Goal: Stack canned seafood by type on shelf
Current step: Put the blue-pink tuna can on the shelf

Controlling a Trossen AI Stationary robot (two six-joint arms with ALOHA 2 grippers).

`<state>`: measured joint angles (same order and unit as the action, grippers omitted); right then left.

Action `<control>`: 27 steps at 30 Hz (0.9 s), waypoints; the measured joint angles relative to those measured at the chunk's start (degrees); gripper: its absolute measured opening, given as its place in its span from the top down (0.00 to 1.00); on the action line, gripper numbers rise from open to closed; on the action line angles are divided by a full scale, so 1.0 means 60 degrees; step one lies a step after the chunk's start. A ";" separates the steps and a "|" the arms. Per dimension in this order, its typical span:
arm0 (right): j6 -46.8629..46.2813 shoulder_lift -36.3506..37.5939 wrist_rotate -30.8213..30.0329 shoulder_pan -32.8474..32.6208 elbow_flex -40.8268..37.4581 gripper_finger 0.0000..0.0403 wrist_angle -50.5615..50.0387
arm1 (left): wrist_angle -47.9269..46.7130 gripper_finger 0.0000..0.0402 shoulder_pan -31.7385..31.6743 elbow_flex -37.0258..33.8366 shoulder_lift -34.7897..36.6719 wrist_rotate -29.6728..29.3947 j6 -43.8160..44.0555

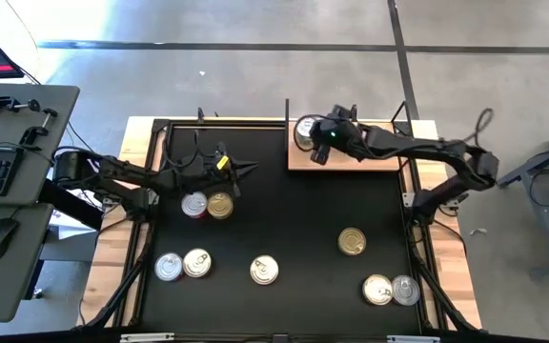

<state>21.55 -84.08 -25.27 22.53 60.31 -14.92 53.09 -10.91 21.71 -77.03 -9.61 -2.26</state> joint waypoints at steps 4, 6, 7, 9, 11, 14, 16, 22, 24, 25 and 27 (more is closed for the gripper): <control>-0.1341 0.0744 -0.0286 -0.1148 -0.0298 0.39 -0.0670 | 0.0073 0.93 0.0006 0.0000 0.0000 0.0261 0.0018; -0.1708 0.1015 -0.0375 -0.1766 -0.0527 0.39 -0.0860 | 0.0126 0.93 0.0018 0.0000 0.0000 0.0270 0.0018; -0.1890 0.1139 -0.0377 -0.2045 -0.0646 0.39 -0.0870 | 0.0170 0.93 0.0018 0.0000 0.0000 0.0269 0.0018; -0.2305 0.1294 -0.0381 -0.2495 -0.0864 0.39 -0.0720 | 0.0211 0.93 0.0018 0.0000 0.0004 0.0266 0.0056; -0.2762 0.1334 -0.0391 -0.2848 -0.0977 0.39 -0.0711 | 0.0187 0.93 0.0018 0.0000 0.0004 0.0270 0.0204; -0.3471 0.1334 -0.0155 -0.3392 -0.1096 0.39 -0.0887 | 0.0136 0.93 0.0018 0.0000 0.0012 0.0556 0.0269; -0.3845 0.1334 0.0162 -0.3786 -0.1278 0.39 -0.0738 | 0.0060 0.93 0.0018 0.0000 0.0022 0.0906 0.0308; -0.3848 0.1334 0.0301 -0.4672 -0.2341 0.39 0.1030 | -0.0395 0.93 -0.0019 0.0000 0.0025 0.1302 0.0367; -0.3627 0.1334 0.0071 -0.4688 -0.2839 0.39 0.1859 | -0.0664 0.93 -0.0187 0.0000 0.0029 0.1269 0.0277; -0.3591 0.1334 -0.0142 -0.4658 -0.3118 0.39 0.2236 | -0.0868 0.93 -0.0291 0.0000 0.0029 0.1244 0.0276; -0.3532 0.1334 -0.0616 -0.4542 -0.3712 0.39 0.2891 | -0.1198 0.93 -0.0489 0.0000 0.0029 0.1236 0.0155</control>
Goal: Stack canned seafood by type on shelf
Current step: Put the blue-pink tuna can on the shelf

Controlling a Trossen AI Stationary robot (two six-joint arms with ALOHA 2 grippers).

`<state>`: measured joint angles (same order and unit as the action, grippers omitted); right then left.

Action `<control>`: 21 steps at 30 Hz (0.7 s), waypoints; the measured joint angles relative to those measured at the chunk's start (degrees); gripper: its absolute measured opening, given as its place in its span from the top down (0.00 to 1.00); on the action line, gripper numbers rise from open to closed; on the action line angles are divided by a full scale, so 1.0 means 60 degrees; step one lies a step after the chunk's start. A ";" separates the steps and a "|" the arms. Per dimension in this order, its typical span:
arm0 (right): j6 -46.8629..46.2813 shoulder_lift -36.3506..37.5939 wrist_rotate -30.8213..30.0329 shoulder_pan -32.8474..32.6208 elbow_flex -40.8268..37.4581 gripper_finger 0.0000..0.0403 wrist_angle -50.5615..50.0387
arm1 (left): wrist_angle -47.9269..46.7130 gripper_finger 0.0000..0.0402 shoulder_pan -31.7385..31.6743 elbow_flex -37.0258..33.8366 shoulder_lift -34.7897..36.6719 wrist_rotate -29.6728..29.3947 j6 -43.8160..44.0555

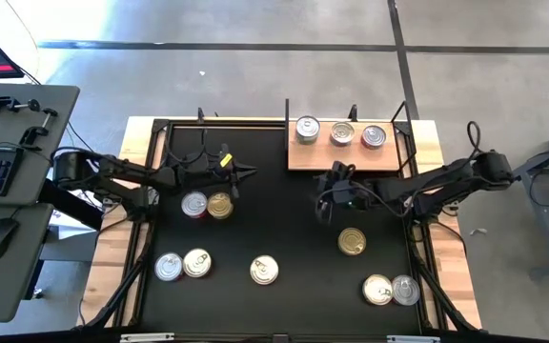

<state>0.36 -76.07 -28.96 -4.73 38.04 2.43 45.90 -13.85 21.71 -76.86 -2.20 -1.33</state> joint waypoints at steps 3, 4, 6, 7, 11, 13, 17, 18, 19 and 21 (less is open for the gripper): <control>0.0208 0.0000 -0.0582 0.0378 -0.0747 0.39 0.0883 | -0.0099 0.93 -0.0258 0.0000 0.0000 0.0032 -0.0367; 0.0195 0.0000 -0.0707 0.0562 -0.0888 0.39 0.1014 | -0.0061 0.93 -0.0335 0.0000 0.0000 0.0039 -0.0369; 0.0074 0.0058 -0.0863 0.0849 -0.1003 0.39 0.1035 | -0.0064 0.93 -0.0407 0.0000 -0.0001 0.0037 -0.0332; 0.0017 0.0120 -0.0903 0.0936 -0.1013 0.39 0.0994 | -0.0140 0.93 -0.0409 0.0002 0.0000 0.0033 -0.0331; 0.0626 0.0657 -0.2299 0.0962 -0.0607 0.39 -0.0577 | -0.0978 0.93 -0.0186 0.0005 0.0010 0.0036 -0.0302; 0.0394 0.0976 -0.3244 0.0892 -0.0176 0.39 -0.1981 | -0.1860 0.93 0.0080 0.0007 0.0129 0.0035 -0.0204; -0.0930 0.1397 -0.3322 0.0730 0.0715 0.39 -0.4081 | -0.3238 0.93 0.0626 0.0007 0.0236 -0.0291 -0.0358; -0.1129 0.1439 -0.3206 0.0666 0.0873 0.39 -0.4308 | -0.3317 0.93 0.0724 0.0004 0.0185 -0.0491 -0.0448; -0.1250 0.1462 -0.3027 0.0575 0.0977 0.39 -0.4421 | -0.3291 0.93 0.0811 0.0004 0.0159 -0.0671 -0.0514; -0.1314 0.1472 -0.2473 0.0380 0.1099 0.39 -0.4501 | -0.3252 0.93 0.0985 0.0004 0.0167 -0.0841 -0.0535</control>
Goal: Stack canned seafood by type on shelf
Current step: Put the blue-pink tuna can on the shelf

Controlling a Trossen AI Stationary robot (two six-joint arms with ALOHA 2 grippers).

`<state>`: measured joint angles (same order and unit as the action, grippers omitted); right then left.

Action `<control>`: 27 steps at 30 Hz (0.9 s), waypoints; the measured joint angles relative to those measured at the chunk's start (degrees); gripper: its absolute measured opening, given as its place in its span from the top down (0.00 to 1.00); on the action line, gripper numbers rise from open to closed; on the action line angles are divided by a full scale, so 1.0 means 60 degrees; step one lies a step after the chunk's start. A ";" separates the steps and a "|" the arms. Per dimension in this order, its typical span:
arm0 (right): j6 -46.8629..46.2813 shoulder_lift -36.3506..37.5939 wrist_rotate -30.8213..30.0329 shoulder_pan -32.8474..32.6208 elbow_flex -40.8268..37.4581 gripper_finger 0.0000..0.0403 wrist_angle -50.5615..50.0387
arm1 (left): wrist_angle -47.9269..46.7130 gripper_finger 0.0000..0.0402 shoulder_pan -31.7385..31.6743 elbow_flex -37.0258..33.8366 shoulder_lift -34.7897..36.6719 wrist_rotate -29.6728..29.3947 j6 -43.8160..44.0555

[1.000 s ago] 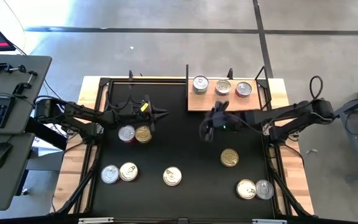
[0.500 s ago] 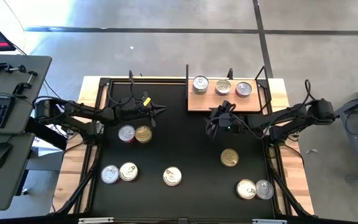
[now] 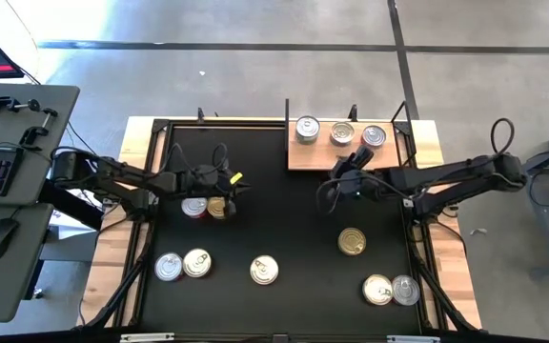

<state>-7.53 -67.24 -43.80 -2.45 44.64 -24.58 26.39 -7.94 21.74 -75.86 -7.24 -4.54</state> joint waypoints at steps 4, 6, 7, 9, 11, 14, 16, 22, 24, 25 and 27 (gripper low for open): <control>-0.0669 -0.0004 0.2167 -0.0468 0.0110 0.39 0.0024 | -0.0037 0.93 0.0485 0.0000 0.0154 -0.0014 0.0215; -0.1289 -0.0004 0.3378 -0.0863 0.0106 0.39 -0.0003 | 0.0095 0.93 0.0687 0.0000 0.0207 -0.0018 0.0110; -0.1576 -0.0005 0.3952 -0.1114 0.0069 0.39 0.0009 | 0.0132 0.93 0.0769 0.0000 0.0240 -0.0047 0.0015; -0.2157 -0.0075 0.4939 -0.1742 -0.0076 0.39 0.0026 | 0.0146 0.93 0.0902 0.0000 0.0320 -0.0099 -0.0131; -0.2853 -0.0200 0.5473 -0.2428 -0.0207 0.39 -0.0132 | 0.0141 0.93 0.1035 0.0000 0.0333 -0.0111 -0.0436; -0.4690 -0.0297 0.5485 -0.3508 -0.0232 0.39 -0.0460 | 0.0153 0.93 0.1110 0.0000 0.0329 -0.0164 -0.0976; -0.6241 -0.0302 0.5762 -0.4182 -0.0227 0.39 -0.0690 | 0.0150 0.93 0.1068 0.0000 0.0329 -0.0184 -0.1088; -1.1039 -0.0301 0.8323 -0.4895 0.0176 0.39 -0.2169 | 0.0543 0.93 0.0986 0.0000 0.0326 -0.0423 -0.0876; -1.1873 -0.0325 0.8551 -0.5335 0.0176 0.39 -0.2361 | 0.0834 0.93 0.1009 0.0000 0.0325 -0.0423 -0.0832; -1.2307 -0.0374 0.8417 -0.5604 0.0176 0.39 -0.2452 | 0.0886 0.93 0.1044 0.0000 0.0329 -0.0423 -0.0851; -1.3148 -0.0586 0.8062 -0.6163 0.0176 0.39 -0.2640 | 0.0876 0.93 0.1150 0.0000 0.0325 -0.0414 -0.0898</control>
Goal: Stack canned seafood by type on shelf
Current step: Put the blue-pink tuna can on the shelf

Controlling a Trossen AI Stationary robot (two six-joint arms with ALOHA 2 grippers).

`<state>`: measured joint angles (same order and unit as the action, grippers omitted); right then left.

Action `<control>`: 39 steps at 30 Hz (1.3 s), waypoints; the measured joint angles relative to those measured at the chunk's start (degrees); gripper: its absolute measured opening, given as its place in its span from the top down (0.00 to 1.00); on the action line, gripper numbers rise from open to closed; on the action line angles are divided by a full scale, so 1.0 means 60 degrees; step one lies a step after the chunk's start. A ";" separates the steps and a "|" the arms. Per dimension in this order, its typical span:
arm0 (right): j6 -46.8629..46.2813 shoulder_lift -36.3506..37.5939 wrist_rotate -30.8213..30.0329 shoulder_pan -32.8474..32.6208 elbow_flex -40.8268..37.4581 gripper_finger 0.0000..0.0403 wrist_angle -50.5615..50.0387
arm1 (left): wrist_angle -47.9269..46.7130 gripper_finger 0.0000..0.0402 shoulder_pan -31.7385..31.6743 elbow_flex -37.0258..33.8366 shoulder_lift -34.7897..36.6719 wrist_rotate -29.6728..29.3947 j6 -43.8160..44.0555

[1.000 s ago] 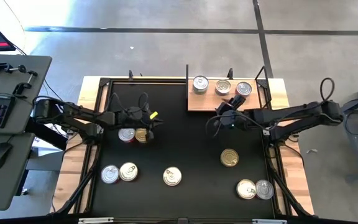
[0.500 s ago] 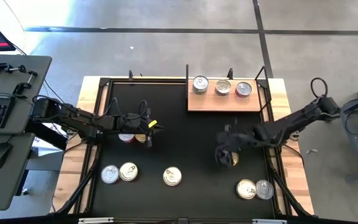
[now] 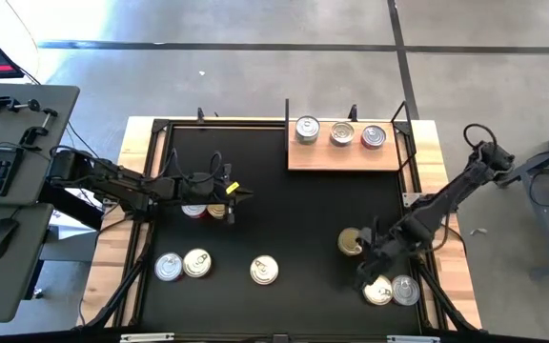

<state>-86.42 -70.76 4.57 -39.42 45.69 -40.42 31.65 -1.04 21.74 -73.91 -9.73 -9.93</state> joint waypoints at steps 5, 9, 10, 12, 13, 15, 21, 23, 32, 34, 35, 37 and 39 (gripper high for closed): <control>-0.1628 -0.0512 0.0827 -0.0695 0.0000 0.39 -0.0211 | 0.0143 0.93 0.0376 0.0000 0.0000 0.0013 0.0284; -0.2588 -0.1110 0.0203 -0.1463 0.0000 0.39 0.0177 | 0.0582 0.93 0.0637 0.0000 0.0000 0.0020 0.0657; -0.2710 -0.1298 0.0133 -0.1672 0.0000 0.39 0.0431 | 0.0729 0.93 0.0693 0.0000 0.0000 0.0020 0.0862; -0.2886 -0.1686 0.0053 -0.2021 0.0022 0.39 0.0837 | 0.1016 0.93 0.0808 0.0000 0.0000 0.0017 0.1121; -0.2976 -0.1825 0.0050 -0.2145 0.0044 0.39 0.1039 | 0.1059 0.93 0.0863 0.0000 0.0000 0.0017 0.1142; -0.3026 -0.2115 0.0064 -0.2312 0.0067 0.39 0.1237 | 0.1173 0.93 0.0943 0.0000 -0.0005 0.0020 0.1114; -0.2076 -0.2267 0.0181 -0.2045 0.0040 0.41 0.1556 | 0.1504 0.93 0.1007 0.0000 0.0000 0.0017 0.1294; -0.1895 -0.2244 0.0101 -0.1870 0.0033 0.44 0.1607 | 0.1483 0.93 0.1085 0.0000 0.0000 0.0018 0.1196; -0.1440 -0.2255 -0.0272 -0.1447 0.0017 0.74 0.1097 | 0.2150 0.93 0.1348 0.0000 -0.0004 0.0350 0.0852; -0.1480 -0.2255 -0.0460 -0.1365 0.0007 0.82 0.1140 | 0.2243 0.93 0.1391 0.0000 -0.0005 0.0455 0.0453; -0.1493 -0.2257 -0.0618 -0.1320 0.0000 0.86 0.1261 | 0.2332 0.93 0.1391 0.0000 -0.0025 0.0462 0.0273; -0.1512 -0.2266 -0.1098 -0.1209 0.0000 0.95 0.1493 | 0.2572 0.93 0.1386 0.0000 -0.0063 0.0472 0.0128; -0.1645 -0.2282 -0.1806 -0.1019 -0.0004 0.99 0.1721 | 0.2625 0.93 0.1355 0.0121 -0.0117 0.0644 0.0032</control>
<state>-96.29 -84.45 -6.27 -45.54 45.67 -30.09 47.40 7.09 22.46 -74.61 -5.87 -9.74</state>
